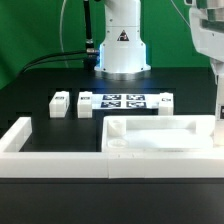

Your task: Assemble desk

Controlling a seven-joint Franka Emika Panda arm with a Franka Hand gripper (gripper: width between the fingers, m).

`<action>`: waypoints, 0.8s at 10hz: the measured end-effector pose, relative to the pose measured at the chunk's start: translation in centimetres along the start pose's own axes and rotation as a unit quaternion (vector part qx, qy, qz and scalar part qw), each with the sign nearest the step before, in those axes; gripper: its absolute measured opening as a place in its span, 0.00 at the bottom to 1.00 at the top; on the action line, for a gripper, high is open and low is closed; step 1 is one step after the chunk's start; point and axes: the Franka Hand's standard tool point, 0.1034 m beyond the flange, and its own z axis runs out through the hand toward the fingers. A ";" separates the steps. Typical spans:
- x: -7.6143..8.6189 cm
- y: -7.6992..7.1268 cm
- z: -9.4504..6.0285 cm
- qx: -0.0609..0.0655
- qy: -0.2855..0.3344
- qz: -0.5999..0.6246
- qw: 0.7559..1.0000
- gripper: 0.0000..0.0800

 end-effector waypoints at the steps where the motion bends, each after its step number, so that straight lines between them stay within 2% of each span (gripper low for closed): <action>1: 0.1 0.2 0.0 -0.008 0.004 -0.066 0.998 0.81; 2: 0.5 0.4 0.0 -0.022 0.015 -0.147 0.989 0.81; 4: 0.7 0.4 -0.1 -0.033 0.024 -0.293 0.955 0.81; 5: 0.5 0.6 -0.1 -0.044 0.024 -0.342 0.939 0.81; 8: 0.7 0.5 -0.2 -0.050 0.024 -0.447 0.893 0.81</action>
Offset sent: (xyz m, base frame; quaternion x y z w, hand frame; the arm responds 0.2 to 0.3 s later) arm 0.0034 -0.0009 0.0038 -0.0234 0.0173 -0.3095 0.9504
